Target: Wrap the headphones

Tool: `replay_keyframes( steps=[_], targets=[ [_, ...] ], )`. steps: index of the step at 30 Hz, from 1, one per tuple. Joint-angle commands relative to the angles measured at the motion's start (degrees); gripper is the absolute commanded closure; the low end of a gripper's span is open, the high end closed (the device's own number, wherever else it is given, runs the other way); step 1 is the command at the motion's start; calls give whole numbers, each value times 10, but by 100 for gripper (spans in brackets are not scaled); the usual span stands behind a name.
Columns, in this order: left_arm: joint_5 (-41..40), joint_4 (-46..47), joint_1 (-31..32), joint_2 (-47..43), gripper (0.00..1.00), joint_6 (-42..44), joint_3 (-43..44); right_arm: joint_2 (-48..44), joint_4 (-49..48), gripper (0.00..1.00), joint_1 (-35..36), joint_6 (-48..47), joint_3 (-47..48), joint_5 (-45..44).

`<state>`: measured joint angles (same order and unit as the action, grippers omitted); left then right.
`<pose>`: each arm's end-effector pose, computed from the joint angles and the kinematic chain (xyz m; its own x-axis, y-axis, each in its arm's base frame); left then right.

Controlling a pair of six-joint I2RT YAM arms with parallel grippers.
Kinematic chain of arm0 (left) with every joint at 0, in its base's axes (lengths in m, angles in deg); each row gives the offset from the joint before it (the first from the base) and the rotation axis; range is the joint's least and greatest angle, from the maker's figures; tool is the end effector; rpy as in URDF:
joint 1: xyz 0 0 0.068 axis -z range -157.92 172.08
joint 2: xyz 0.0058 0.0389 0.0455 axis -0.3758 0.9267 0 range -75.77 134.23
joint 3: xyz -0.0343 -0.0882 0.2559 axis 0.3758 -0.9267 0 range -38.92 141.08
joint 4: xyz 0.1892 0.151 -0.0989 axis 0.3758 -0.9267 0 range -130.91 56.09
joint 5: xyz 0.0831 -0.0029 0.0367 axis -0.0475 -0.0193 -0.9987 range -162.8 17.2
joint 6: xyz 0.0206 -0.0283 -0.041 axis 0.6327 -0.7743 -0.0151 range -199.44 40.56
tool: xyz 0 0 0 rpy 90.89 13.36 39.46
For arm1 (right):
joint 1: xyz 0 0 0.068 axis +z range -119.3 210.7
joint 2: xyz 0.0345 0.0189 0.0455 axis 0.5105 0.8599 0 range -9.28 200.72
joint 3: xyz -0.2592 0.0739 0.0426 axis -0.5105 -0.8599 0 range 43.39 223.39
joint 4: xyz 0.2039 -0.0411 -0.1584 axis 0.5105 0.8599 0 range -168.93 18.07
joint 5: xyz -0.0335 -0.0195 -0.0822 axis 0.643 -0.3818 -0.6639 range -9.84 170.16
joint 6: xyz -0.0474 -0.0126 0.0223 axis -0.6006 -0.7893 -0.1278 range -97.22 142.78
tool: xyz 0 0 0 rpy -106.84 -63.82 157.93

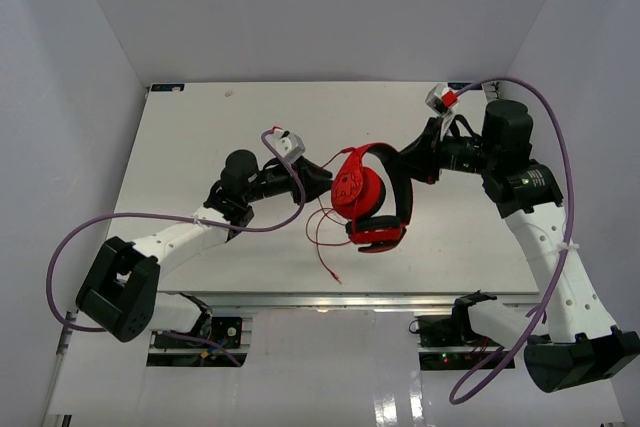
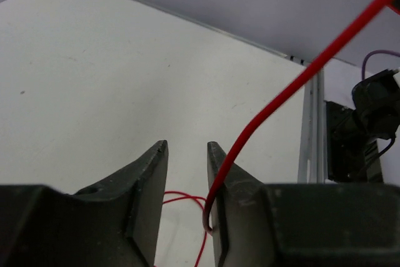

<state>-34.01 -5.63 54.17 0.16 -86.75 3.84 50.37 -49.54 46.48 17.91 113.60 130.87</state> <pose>0.2381 -0.1757 0.2771 -0.1915 0.0031 -0.9815 0.9261 0.3317 -0.1796 0.1924 0.0830 0.4142 -0.2350 -0.1222 -0.9643 -0.9004 0.4012 0.1685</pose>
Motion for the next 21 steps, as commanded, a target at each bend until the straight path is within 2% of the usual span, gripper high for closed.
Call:
replay_keyframes(
  steps=[1,6,15,18,20,21],
  targets=[
    [51,291,5,24,53,-162,-43,7,-101,92,-27,172,59,34],
    [39,415,41,91,45,-194,-47,36,-159,92,-57,260,96,39],
    [-30,542,137,257,39,-194,-21,67,-188,92,-99,349,151,1],
    [-48,577,153,304,45,-204,2,64,-188,92,-113,373,146,-47],
    [-49,581,160,331,54,-208,13,61,-182,92,-120,394,143,-90],
    [-53,586,162,335,62,-210,9,59,-168,92,-121,393,150,-123]
  ],
)
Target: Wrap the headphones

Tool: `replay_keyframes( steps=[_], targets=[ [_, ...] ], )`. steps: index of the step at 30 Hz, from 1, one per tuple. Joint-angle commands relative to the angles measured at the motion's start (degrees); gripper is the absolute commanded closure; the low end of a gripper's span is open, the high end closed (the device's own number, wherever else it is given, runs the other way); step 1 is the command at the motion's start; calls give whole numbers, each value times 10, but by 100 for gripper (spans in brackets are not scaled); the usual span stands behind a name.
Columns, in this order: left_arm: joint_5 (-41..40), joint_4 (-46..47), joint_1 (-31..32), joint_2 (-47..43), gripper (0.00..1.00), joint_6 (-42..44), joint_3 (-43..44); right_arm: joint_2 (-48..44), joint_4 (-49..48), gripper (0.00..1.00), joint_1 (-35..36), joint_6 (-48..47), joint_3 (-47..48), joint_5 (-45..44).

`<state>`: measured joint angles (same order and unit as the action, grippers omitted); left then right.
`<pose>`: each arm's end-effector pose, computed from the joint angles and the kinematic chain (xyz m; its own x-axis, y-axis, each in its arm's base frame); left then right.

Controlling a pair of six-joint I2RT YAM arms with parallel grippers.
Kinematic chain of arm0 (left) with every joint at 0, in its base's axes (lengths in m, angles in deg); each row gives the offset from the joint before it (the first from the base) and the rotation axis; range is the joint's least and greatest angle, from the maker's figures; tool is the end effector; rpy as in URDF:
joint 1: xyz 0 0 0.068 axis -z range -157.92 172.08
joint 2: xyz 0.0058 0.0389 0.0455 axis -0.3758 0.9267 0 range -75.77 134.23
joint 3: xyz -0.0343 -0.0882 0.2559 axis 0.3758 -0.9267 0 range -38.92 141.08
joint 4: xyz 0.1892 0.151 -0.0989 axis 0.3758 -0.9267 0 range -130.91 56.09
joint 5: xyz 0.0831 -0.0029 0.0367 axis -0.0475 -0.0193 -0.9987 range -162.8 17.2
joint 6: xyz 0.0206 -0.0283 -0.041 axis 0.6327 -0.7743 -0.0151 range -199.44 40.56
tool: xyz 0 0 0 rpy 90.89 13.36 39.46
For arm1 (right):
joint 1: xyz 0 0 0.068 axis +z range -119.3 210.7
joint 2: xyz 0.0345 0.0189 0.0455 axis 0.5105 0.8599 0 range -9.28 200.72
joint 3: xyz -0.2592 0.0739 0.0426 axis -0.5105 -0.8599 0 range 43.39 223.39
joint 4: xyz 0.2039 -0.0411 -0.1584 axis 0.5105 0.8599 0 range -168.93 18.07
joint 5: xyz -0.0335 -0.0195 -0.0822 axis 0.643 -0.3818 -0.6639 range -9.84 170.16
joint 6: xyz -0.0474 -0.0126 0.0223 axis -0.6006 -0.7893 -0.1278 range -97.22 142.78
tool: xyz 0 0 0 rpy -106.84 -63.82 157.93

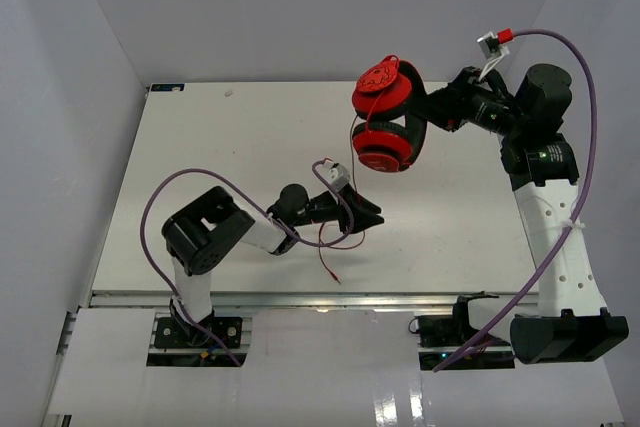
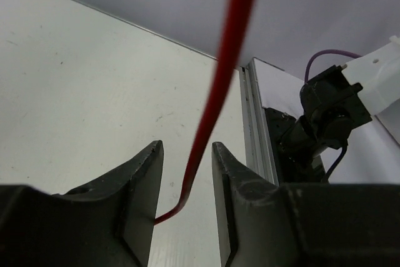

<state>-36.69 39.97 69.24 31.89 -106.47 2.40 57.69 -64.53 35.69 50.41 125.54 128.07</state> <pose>0.2261 -0.2747 0.1783 -0.3702 -0.1407 -0.9182 0.9221 0.0639 -0.3815 0.2321 0.0468 0.4800 -0.3578 0.2808 -0.8906 -0.7129 0.5338 0.4548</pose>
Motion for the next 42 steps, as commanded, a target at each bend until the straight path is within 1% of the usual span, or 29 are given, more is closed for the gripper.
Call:
replay_keyframes(
  steps=[1,3,4,7,8,10,13,17,19,21,23,25,30,33,36,37,39,40,42],
  targets=[
    [-30,136,14,22,72,-15,17,-16,-1,92,-14,64,39,-131],
    [-38,141,16,22,89,-16,4,-20,27,92,-14,56,48,-185],
    [-39,143,18,17,94,-15,-10,-23,33,92,-15,48,49,-235],
    [-64,137,25,-20,100,-10,-54,-26,41,92,-11,14,34,-328],
    [-82,116,27,-33,100,-3,-63,-29,36,92,-7,4,27,-359],
    [-101,72,38,-87,100,23,-87,-32,34,92,9,-39,-4,-416],
    [-115,-40,53,-139,100,48,-89,-41,17,92,62,-89,-40,-515],
    [-132,-296,77,-269,100,115,-55,-62,-37,92,143,-201,-139,-658],
    [-126,-389,83,-308,100,131,-30,-67,-66,92,168,-251,-174,-704],
    [-113,-468,92,-330,100,143,14,-66,-96,92,186,-272,-211,-737],
    [-98,-558,98,-341,100,151,43,-67,-100,92,190,-261,-226,-727],
    [-84,-583,103,-337,100,149,50,-60,-93,92,190,-239,-222,-714],
    [-76,-562,128,-288,100,118,41,-14,-91,92,189,-228,-164,-720],
    [-68,-563,141,-252,100,109,61,4,-92,92,191,-224,-142,-725],
    [-49,-569,158,-208,100,107,94,17,-89,92,189,-192,-131,-709],
    [-44,-570,160,-200,100,108,99,21,-85,92,187,-186,-128,-702],
    [-44,-572,164,-191,100,108,103,25,-75,92,167,-152,-124,-657],
    [-44,-572,164,-192,100,108,101,25,-71,92,165,-140,-122,-654],
    [-51,-567,164,-201,100,105,88,27,-62,92,140,-118,-117,-604]
  ],
)
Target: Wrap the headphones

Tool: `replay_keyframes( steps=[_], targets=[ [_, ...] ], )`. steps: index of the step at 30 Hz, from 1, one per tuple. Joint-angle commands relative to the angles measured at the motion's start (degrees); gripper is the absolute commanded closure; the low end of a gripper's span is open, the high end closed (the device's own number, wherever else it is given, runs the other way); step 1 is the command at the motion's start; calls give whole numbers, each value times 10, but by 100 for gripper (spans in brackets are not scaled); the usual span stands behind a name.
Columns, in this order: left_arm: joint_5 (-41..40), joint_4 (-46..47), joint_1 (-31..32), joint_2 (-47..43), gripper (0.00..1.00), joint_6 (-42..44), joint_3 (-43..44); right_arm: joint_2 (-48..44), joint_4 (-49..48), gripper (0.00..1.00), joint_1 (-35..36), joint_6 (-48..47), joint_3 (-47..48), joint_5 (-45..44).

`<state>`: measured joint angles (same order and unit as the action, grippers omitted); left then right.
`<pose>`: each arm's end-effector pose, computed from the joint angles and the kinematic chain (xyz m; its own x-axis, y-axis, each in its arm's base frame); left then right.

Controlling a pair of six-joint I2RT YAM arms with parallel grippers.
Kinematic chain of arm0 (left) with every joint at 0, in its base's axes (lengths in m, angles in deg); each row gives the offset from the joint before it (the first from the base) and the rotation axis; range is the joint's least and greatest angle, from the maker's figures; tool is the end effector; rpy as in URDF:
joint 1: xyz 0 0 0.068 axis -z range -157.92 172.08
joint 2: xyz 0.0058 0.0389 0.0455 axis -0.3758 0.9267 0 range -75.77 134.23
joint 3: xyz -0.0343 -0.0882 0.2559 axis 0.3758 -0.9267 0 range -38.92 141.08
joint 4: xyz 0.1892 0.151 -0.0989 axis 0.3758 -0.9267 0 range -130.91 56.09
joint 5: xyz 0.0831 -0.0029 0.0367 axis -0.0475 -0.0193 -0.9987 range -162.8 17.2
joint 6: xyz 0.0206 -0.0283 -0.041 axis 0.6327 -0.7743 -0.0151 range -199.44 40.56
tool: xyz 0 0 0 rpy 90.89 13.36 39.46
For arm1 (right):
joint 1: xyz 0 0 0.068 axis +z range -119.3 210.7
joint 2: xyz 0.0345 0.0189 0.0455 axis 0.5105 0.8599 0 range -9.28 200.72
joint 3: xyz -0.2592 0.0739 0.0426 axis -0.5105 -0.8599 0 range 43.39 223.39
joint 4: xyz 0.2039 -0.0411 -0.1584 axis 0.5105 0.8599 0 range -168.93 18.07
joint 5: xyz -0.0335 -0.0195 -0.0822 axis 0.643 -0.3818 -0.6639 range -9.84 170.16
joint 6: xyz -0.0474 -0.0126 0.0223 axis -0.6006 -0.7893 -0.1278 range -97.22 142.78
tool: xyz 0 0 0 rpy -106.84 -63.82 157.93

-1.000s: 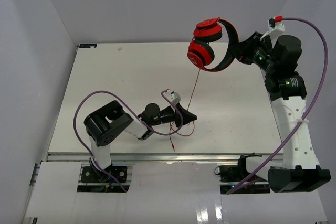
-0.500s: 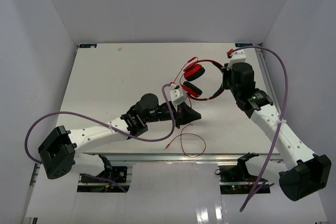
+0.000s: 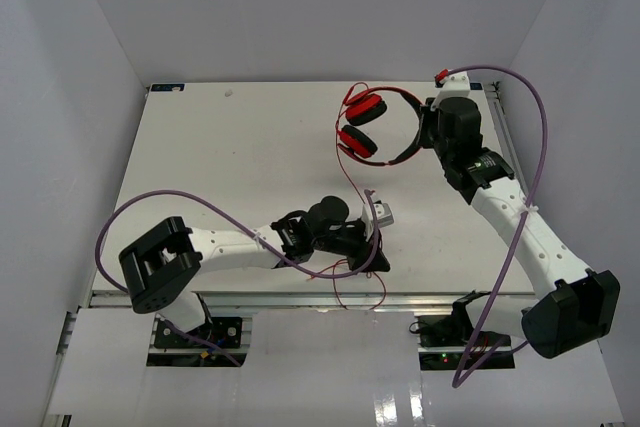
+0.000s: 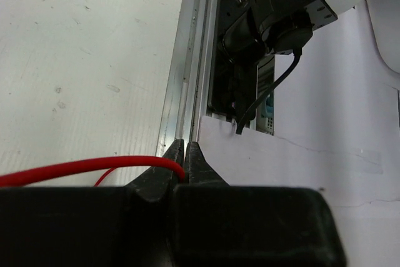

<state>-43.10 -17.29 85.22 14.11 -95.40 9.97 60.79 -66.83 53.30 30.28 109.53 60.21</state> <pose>0.1375 -0.3106 0.2189 -0.4483 0.3567 -0.8196 0.8899 0.0913 -0.4470 0.2648 0.0971 0.3752 -0.2603 0.0245 -0.9652 -0.0248 0.9992 0.0321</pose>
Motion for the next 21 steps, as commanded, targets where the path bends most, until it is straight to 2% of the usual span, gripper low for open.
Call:
replay_keyframes(
  steps=[1,10,21],
  targets=[
    [9,8,4,-28,100,-6,5,-3,-37,92,-45,88,46,86],
    [-42,-28,-12,-71,100,16,-26,3,-13,92,-93,121,59,260],
    [-23,-75,-124,-153,100,36,-53,-1,-6,92,-147,112,66,455]
  ],
)
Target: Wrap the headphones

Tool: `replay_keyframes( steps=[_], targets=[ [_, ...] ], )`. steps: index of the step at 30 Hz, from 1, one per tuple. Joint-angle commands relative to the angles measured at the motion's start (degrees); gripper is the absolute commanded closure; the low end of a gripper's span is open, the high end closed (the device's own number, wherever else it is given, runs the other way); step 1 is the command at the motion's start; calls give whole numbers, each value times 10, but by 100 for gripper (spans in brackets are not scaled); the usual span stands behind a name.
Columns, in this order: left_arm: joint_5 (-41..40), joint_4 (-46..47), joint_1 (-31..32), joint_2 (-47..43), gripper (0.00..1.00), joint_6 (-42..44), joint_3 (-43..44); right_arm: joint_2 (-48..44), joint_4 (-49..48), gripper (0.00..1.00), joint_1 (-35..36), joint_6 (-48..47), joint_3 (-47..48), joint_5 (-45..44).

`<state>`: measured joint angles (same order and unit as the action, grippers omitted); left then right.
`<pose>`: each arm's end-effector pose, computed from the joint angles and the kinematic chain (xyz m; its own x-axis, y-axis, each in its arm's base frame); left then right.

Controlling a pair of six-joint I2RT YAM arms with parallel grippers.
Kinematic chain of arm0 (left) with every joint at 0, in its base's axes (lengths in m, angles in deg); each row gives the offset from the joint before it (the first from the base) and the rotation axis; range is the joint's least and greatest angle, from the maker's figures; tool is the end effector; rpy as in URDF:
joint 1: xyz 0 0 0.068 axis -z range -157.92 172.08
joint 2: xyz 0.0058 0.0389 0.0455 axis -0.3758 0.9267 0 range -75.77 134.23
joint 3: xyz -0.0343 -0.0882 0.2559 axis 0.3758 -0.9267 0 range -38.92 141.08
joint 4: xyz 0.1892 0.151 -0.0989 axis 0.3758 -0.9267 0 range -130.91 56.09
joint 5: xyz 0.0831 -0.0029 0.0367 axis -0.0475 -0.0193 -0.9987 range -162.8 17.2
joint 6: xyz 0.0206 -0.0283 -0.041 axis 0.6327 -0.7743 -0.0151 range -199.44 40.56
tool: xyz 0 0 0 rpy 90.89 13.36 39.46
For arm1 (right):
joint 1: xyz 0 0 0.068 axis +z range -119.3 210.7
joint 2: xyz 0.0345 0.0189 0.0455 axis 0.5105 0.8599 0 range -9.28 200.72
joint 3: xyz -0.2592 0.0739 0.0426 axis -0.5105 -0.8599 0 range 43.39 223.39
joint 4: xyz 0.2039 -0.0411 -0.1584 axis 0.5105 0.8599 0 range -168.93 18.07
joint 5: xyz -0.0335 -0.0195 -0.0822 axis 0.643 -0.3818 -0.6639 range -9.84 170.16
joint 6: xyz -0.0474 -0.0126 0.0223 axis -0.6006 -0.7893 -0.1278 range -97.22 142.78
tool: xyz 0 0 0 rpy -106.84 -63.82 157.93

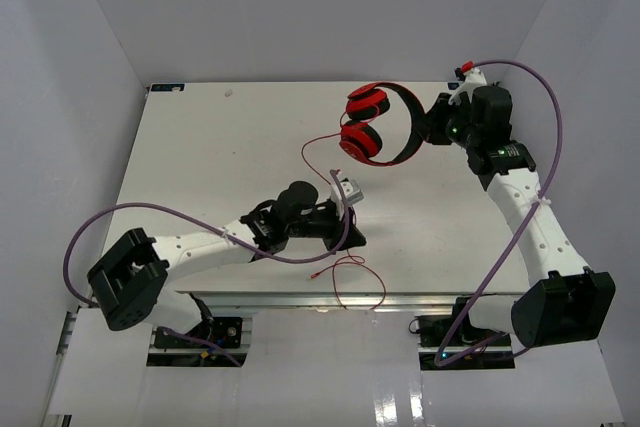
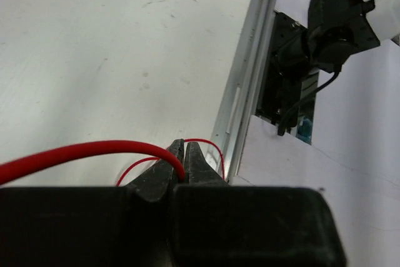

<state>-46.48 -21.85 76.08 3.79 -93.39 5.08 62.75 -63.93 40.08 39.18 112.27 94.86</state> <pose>0.1655 -0.2548 0.2373 -0.4598 0.2654 -0.8474 0.8793 0.2697 -0.3926 0.2841 0.0561 0.3774 -0.4065 0.2097 -0.8893 -0.2927 0.8921 0.3442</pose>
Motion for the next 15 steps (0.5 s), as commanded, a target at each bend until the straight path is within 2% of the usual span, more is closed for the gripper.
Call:
replay_keyframes(
  steps=[1,5,7,11,15],
  targets=[
    [13,-36,-42,-56,100,19,-1,-21,-36,92,-17,22,38,117],
    [9,-82,-66,-78,100,50,22,-24,-35,92,-18,6,30,127],
    [-7,-140,-73,-97,100,79,50,-29,-34,92,-23,-7,21,116],
    [-87,-271,-78,-127,100,151,106,-49,-30,92,-33,-35,8,87],
    [-171,-359,-79,-185,100,200,165,-73,-36,92,-34,-72,-24,18]
  ],
)
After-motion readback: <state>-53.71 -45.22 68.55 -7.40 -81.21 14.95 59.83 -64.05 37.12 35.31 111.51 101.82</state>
